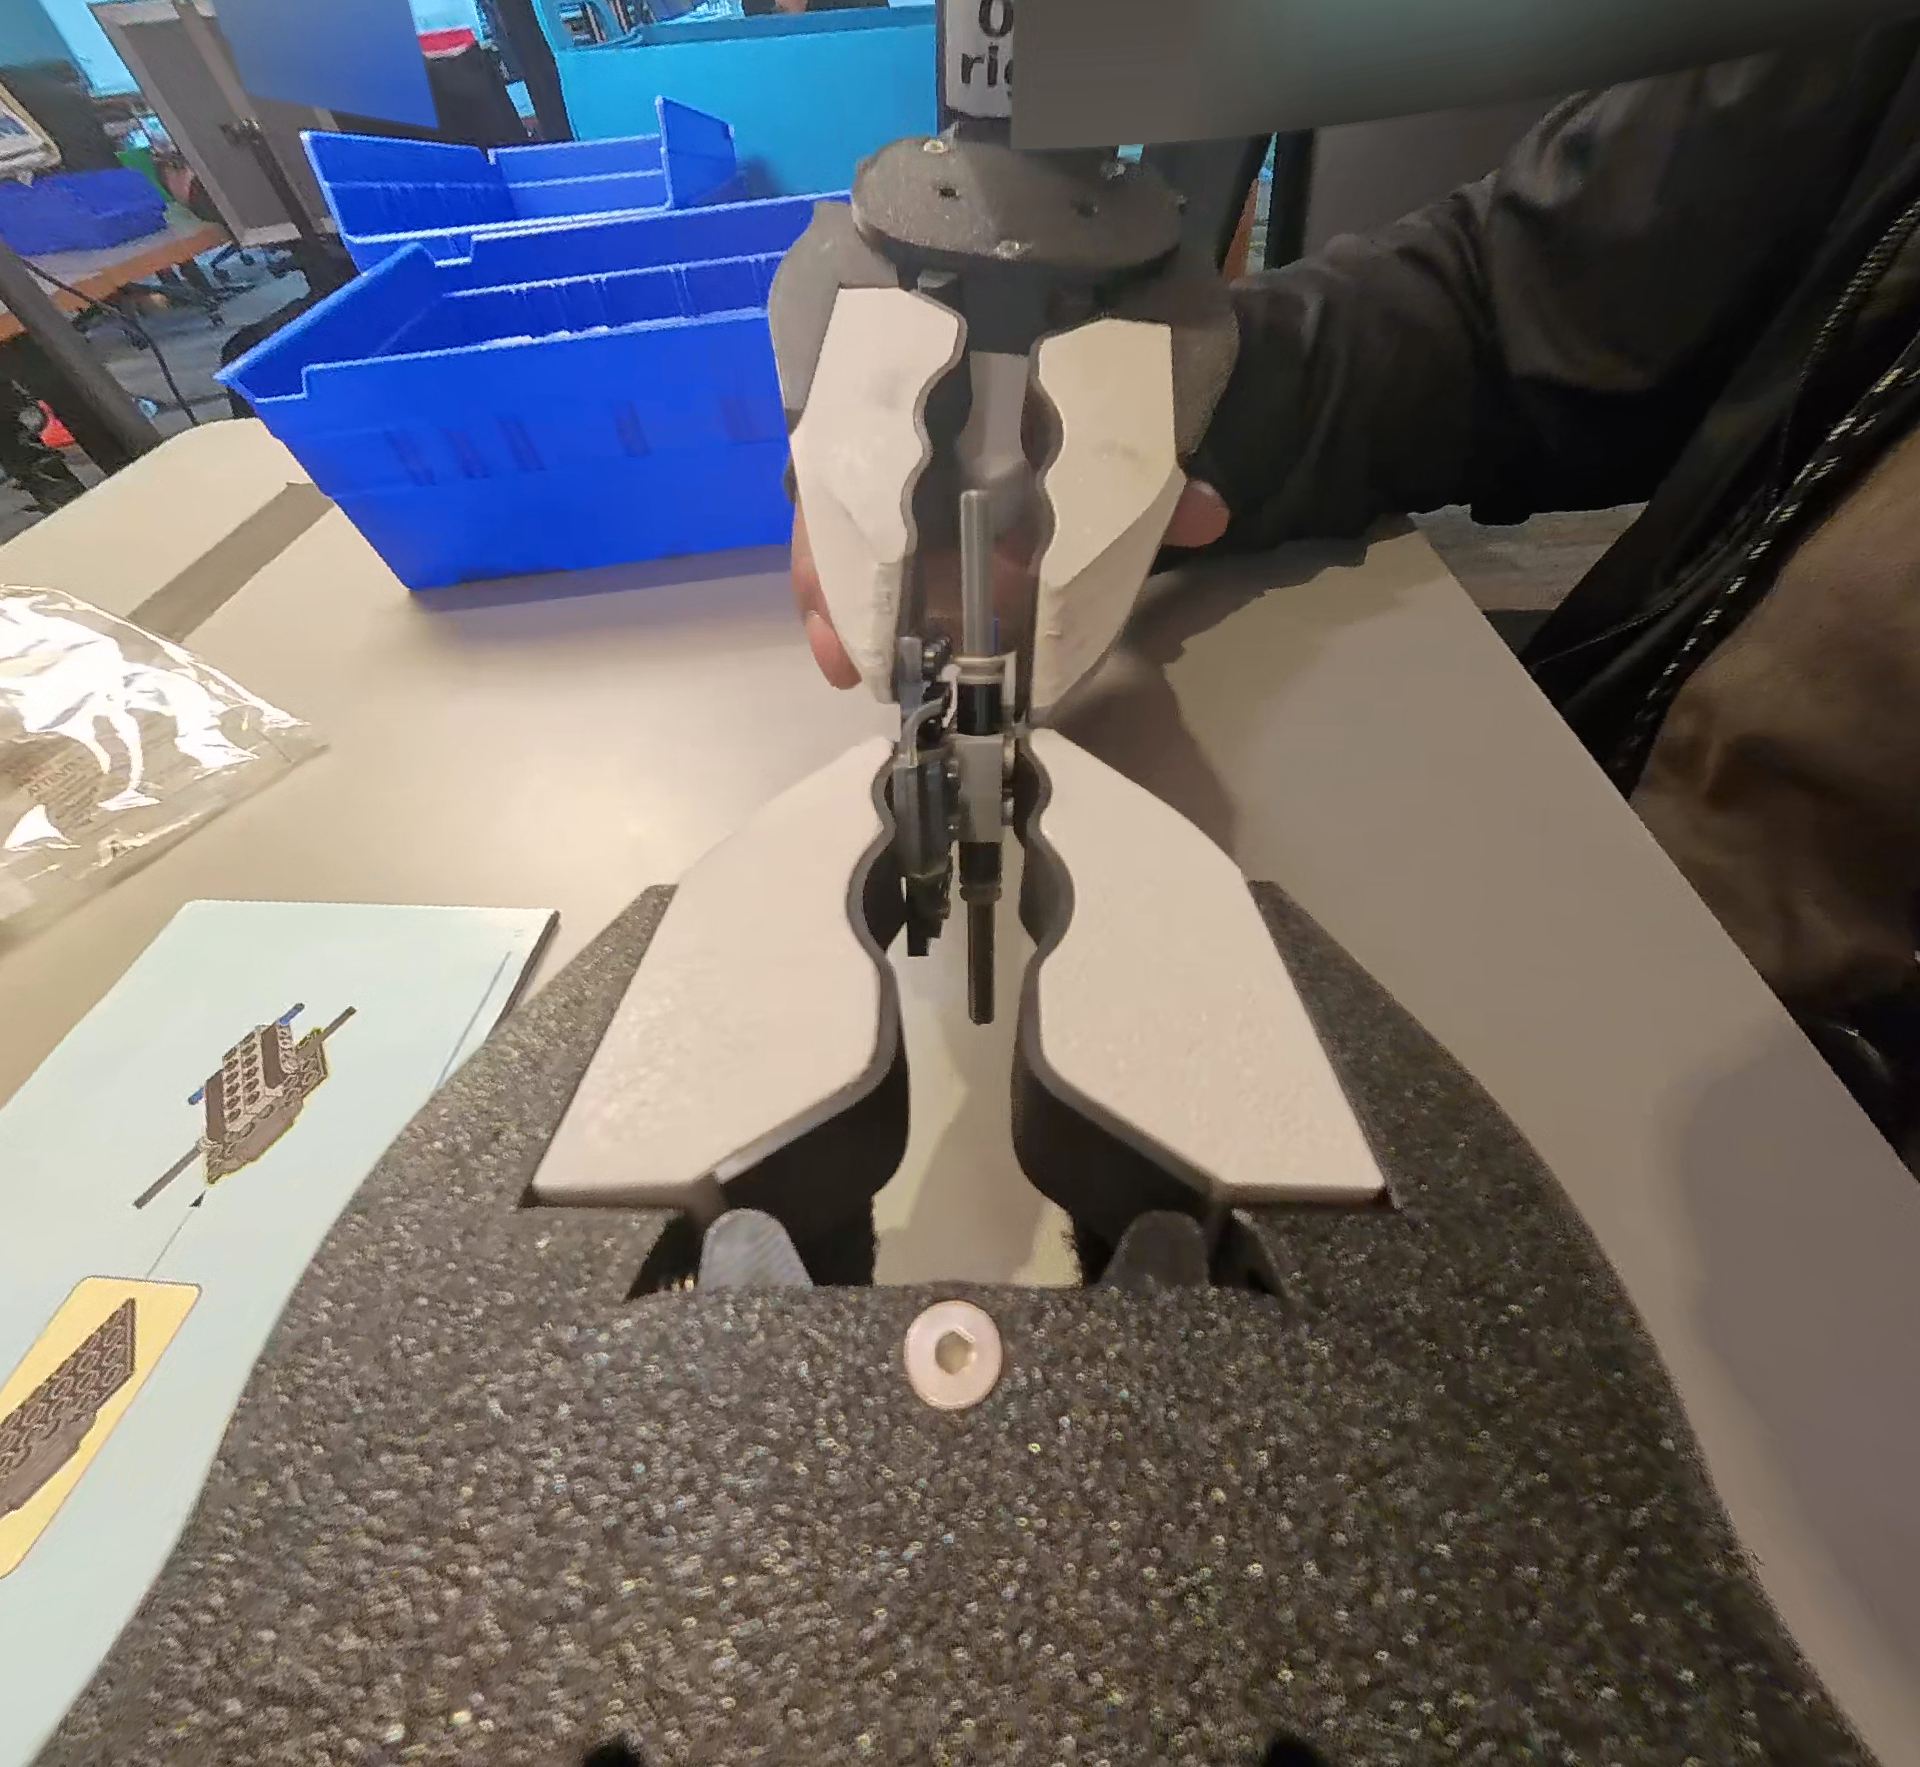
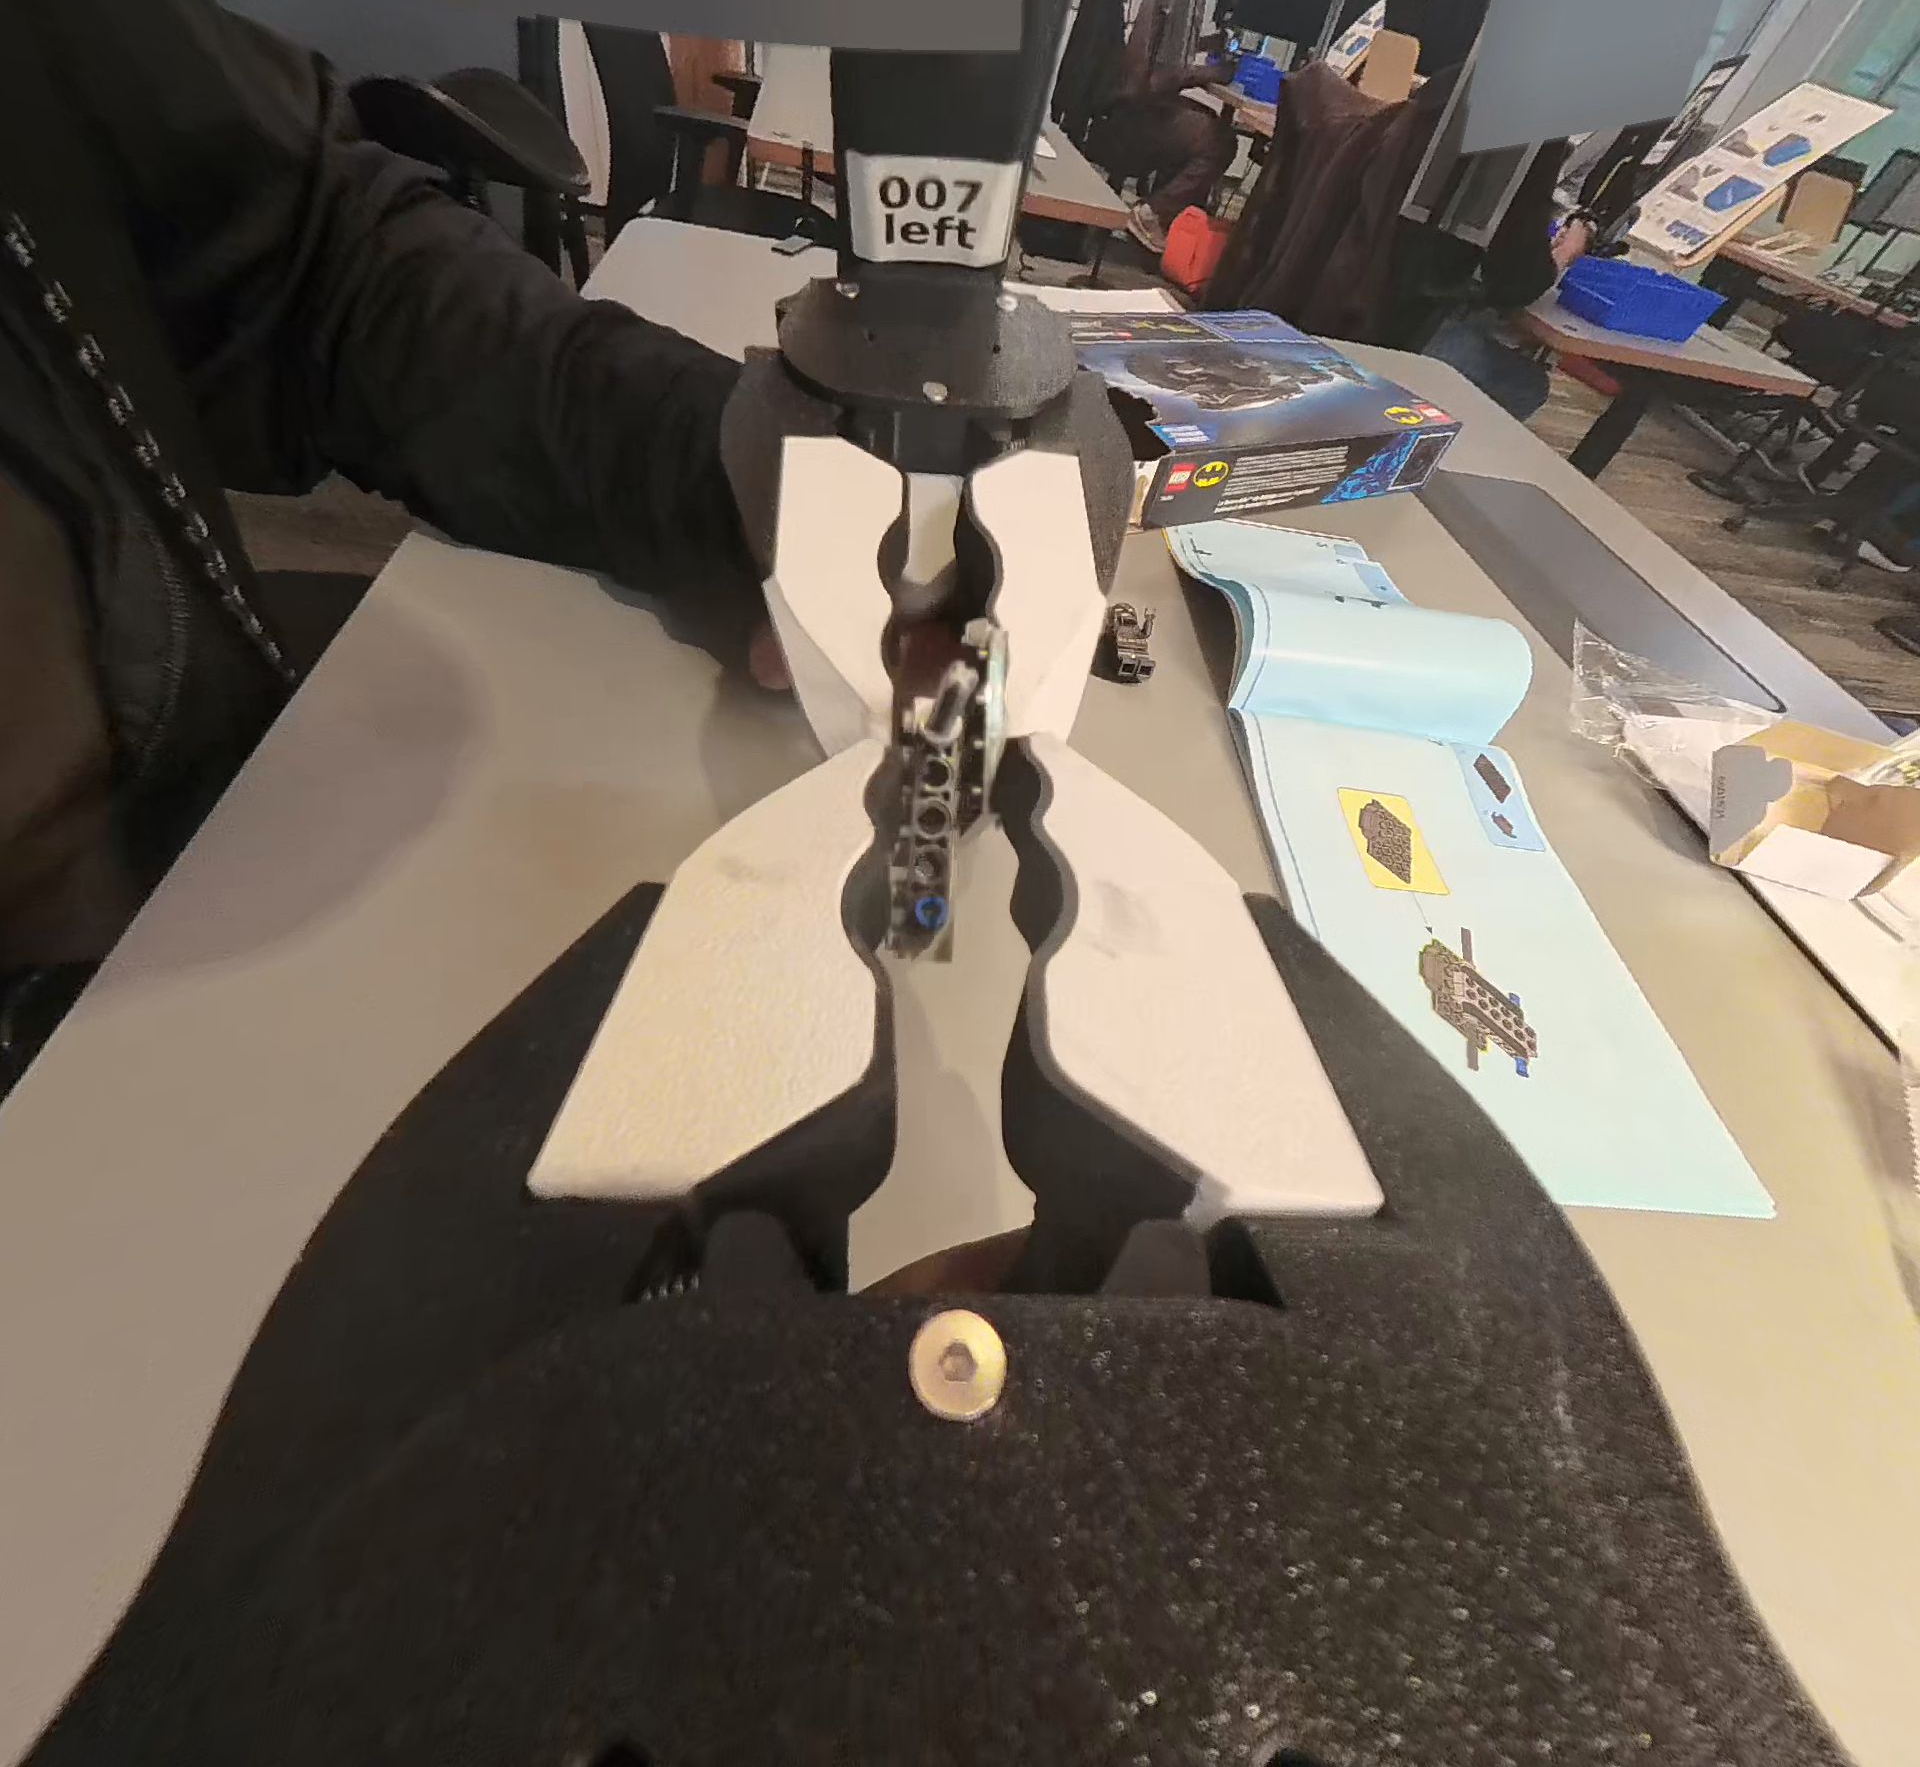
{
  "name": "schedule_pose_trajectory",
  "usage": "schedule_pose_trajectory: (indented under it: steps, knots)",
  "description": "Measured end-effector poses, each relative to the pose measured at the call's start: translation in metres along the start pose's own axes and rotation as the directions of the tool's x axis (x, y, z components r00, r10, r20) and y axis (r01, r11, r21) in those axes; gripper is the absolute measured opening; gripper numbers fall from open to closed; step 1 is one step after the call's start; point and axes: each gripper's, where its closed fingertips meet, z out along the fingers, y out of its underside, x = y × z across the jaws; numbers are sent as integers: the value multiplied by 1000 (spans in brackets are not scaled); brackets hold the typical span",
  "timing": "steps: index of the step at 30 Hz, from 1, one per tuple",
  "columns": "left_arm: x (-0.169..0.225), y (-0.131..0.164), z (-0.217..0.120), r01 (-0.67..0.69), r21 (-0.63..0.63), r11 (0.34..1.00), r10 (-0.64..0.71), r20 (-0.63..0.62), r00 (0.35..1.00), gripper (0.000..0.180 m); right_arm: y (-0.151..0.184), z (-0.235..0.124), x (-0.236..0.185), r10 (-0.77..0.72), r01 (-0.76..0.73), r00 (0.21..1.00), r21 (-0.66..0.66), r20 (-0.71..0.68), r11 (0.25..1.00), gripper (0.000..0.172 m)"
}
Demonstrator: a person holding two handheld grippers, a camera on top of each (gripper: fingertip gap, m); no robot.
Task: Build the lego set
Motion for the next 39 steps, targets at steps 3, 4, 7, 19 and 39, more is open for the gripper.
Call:
schedule_pose_trajectory:
  steps: [3,4,7,19,39]
  knots:
    - [5,6,4,-9,-36,999,9,-16,1000,18,5,1,-4,0,1,1000,-32,19,999,16]
    - [5,8,5,-7,-49,999,6,-14,1000,18,7,1,-4,2,-1,1000,-44,21,999,16]
    - [8,11,6,3,-67,998,-5,-30,1000,18,10,1,-8,25,-23,999,-55,48,998,15]
    - [7,11,2,82,-31,996,-83,-37,996,21,9,5,-8,162,-162,983,-10,91,987,13]
    - [-3,-6,-8,217,121,969,-212,-47,976,18,3,2,2,204,-204,979,-13,25,979,25]
